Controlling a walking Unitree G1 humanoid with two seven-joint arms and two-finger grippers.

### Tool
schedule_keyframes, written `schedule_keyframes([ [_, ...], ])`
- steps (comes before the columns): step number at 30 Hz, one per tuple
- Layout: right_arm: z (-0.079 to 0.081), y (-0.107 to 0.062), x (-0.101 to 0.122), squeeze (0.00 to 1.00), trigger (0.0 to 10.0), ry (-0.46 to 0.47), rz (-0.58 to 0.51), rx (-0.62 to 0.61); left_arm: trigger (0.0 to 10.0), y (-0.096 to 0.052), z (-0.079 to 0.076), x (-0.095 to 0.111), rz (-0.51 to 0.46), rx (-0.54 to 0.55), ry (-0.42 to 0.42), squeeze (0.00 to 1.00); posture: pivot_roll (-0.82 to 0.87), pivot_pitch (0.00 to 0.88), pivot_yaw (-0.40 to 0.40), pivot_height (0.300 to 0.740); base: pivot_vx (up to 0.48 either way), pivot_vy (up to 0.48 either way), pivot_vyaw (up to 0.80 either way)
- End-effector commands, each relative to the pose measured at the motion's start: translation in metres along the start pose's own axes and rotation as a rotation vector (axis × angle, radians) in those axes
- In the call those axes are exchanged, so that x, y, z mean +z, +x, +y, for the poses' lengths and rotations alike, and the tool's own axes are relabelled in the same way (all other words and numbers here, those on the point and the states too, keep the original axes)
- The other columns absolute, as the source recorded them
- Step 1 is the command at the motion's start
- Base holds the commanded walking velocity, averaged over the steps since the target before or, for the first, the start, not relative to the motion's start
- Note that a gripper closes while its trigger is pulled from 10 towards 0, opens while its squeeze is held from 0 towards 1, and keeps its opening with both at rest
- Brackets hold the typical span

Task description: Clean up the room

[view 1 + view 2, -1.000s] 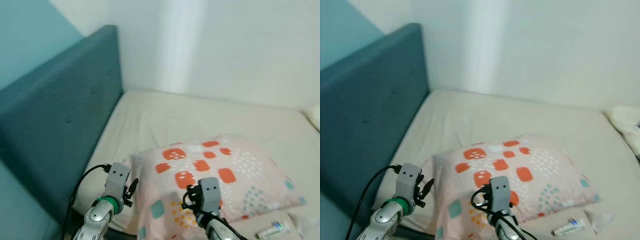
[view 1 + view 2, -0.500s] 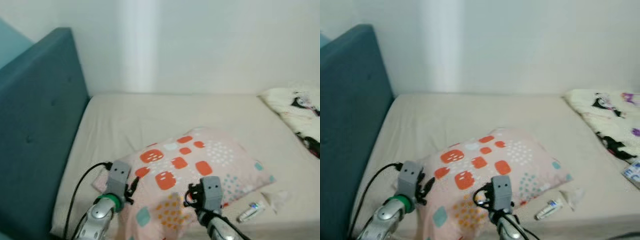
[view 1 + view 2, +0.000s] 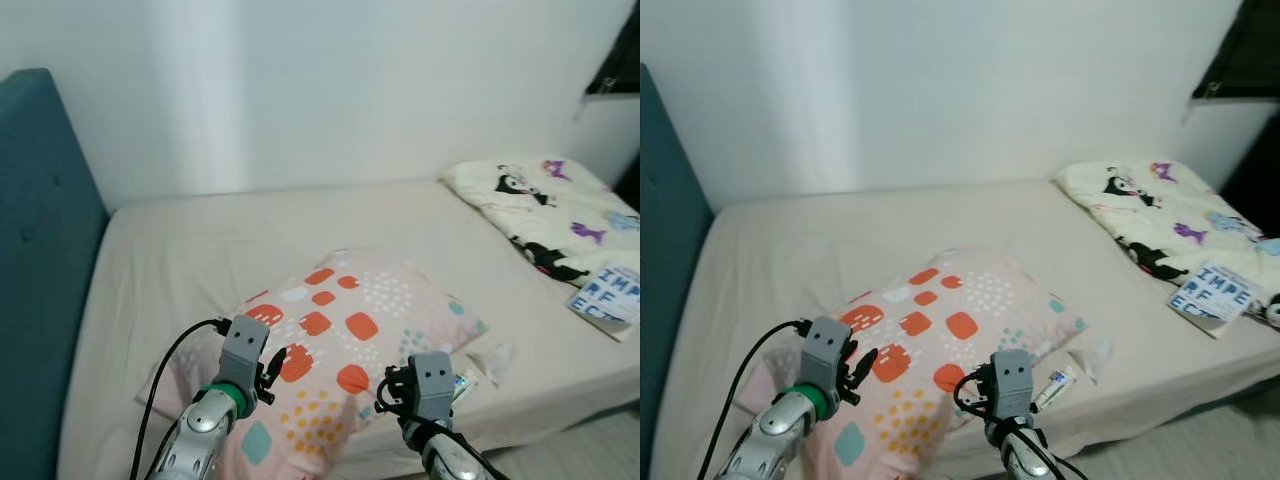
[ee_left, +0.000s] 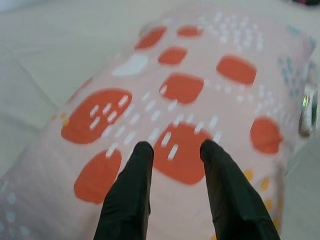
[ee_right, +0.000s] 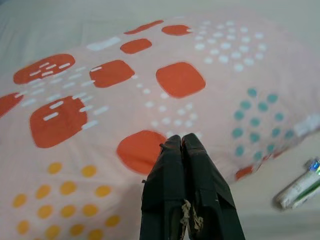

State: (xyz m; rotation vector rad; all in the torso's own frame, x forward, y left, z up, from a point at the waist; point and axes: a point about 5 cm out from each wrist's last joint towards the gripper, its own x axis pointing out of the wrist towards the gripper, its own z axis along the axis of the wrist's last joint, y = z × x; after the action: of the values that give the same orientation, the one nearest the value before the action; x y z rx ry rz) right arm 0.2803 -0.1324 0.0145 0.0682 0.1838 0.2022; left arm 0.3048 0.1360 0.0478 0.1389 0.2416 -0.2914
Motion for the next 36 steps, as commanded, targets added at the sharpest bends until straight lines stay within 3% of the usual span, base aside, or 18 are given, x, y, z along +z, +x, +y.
schedule_keyframes([
  [1, -0.0014, -0.0022, -0.0041, 0.00, 10.0, -0.003, 0.018, -0.006, 10.0, -0.0011, -0.0021, -0.0060, 0.029, -0.001, -0.011, 0.00, -0.15, 0.000, 0.047, 0.740, 0.000, 0.000, -0.62],
  [16, 0.0013, -0.0010, -0.0040, 0.00, 10.0, -0.018, 0.022, 0.008, 10.0, -0.0009, -0.0001, -0.0048, 0.020, 0.008, -0.013, 0.00, -0.15, 0.000, 0.048, 0.740, 0.000, 0.459, 0.00],
  [23, 0.0013, -0.0009, -0.0040, 0.00, 10.0, -0.022, 0.021, 0.010, 10.0, -0.0014, -0.0034, -0.0022, -0.007, -0.008, 0.020, 0.00, -0.15, 0.000, 0.048, 0.740, 0.000, 0.000, 0.00],
  [36, 0.0017, -0.0021, -0.0056, 0.00, 10.0, -0.024, 0.025, 0.013, 10.0, -0.0034, -0.0068, -0.0036, -0.018, -0.023, 0.037, 0.00, -0.15, 0.000, 0.049, 0.740, 0.000, -0.414, 0.00],
])
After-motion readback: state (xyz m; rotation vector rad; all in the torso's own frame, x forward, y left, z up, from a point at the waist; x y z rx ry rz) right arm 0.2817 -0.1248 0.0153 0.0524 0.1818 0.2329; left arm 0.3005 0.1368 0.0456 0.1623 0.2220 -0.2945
